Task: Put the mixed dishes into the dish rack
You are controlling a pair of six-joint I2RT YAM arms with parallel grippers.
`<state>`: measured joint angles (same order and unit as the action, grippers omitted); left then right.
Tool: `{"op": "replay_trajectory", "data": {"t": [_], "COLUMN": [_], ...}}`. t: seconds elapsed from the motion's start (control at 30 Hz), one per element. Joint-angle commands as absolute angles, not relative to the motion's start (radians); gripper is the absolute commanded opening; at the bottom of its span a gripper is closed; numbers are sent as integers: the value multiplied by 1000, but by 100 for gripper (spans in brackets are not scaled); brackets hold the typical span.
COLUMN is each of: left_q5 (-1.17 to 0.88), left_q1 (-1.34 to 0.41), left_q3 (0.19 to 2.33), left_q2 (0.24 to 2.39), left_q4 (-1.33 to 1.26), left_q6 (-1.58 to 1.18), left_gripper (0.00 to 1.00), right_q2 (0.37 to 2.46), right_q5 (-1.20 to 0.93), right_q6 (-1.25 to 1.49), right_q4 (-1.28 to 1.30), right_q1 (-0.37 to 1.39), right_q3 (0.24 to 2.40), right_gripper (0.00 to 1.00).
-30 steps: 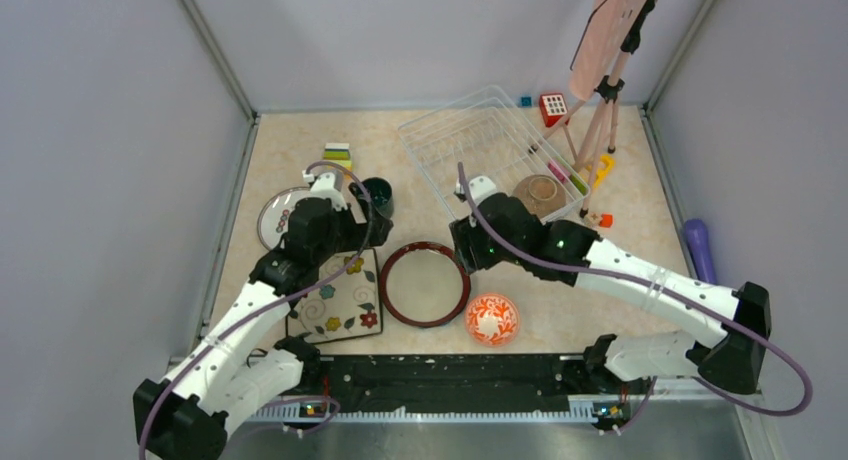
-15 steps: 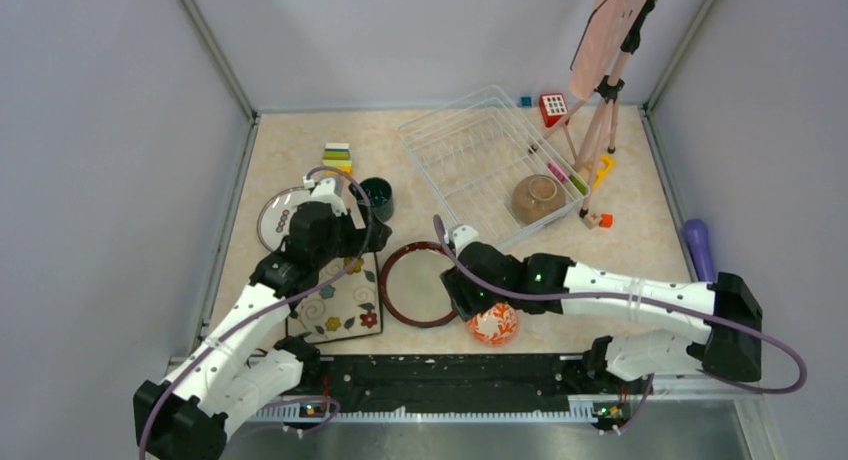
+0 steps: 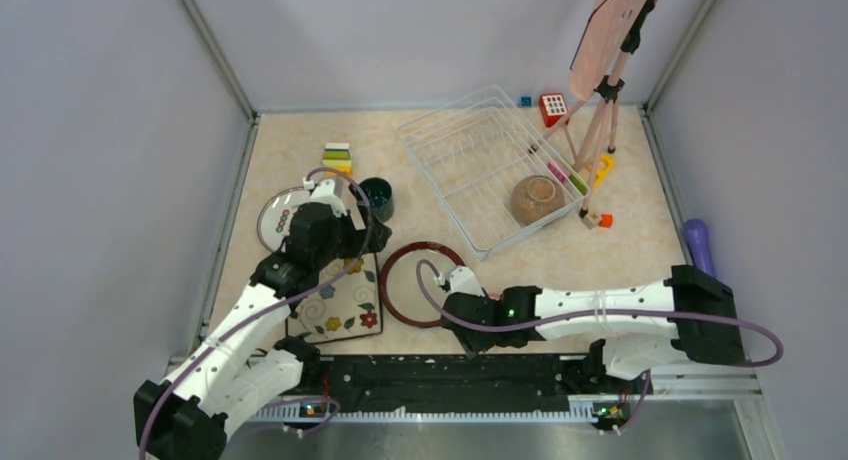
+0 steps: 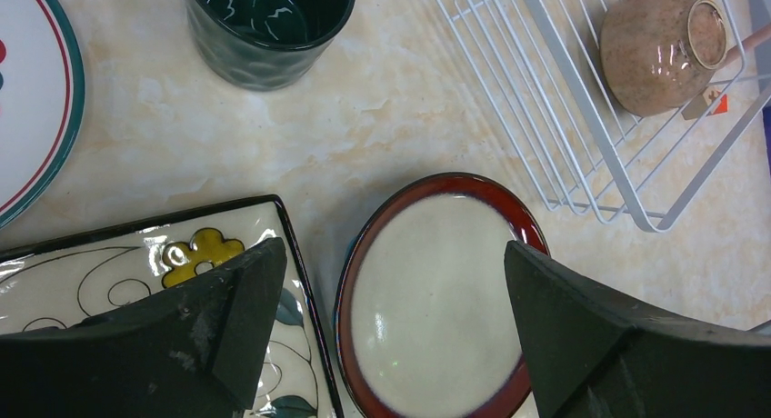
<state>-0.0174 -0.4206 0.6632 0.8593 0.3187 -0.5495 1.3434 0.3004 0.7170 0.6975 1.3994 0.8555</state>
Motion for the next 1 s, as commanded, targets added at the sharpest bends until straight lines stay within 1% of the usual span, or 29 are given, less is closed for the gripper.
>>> {"op": "replay_trajectory", "data": {"t": [0.0,0.07,0.1,0.17,0.23,0.3,0.43,0.6,0.83,0.97], "left_q5": [-9,-9,-9,-9,-10,-17,-43,-107,-186,-204], "left_q1": [-422,-422,-422,-422,-422,-422,-422,-422,-419,-417], "left_q3": [651,645,643,642,641,645,651,658,664,666], "left_q2": [829,821,818,816,816,816,814,822,832,826], "left_q4": [308,310,310,311,313,313,312,295,258,231], "left_q6": [-558,-558,-559,-560,-560,-560,-561,-578,-596,-607], "left_gripper": [95,95,95,95,95,94,94,94,94,94], "right_q2": [1389,1412,1428,1440,1421,1375,1262,1171,1145,1145], "right_q5": [353,361,368,381,404,415,422,324,197,82], "right_q6": [773,778,784,788,787,778,740,649,537,530], "right_q4": [677,675,680,708,748,779,795,719,599,456], "right_q1": [1428,1434,1436,1438,1441,1441,1432,1345,1206,1078], "right_q3": [835,832,835,856,885,915,981,1039,1131,1141], "right_gripper": [49,45,39,21,7,0,0,0,0,0]}}
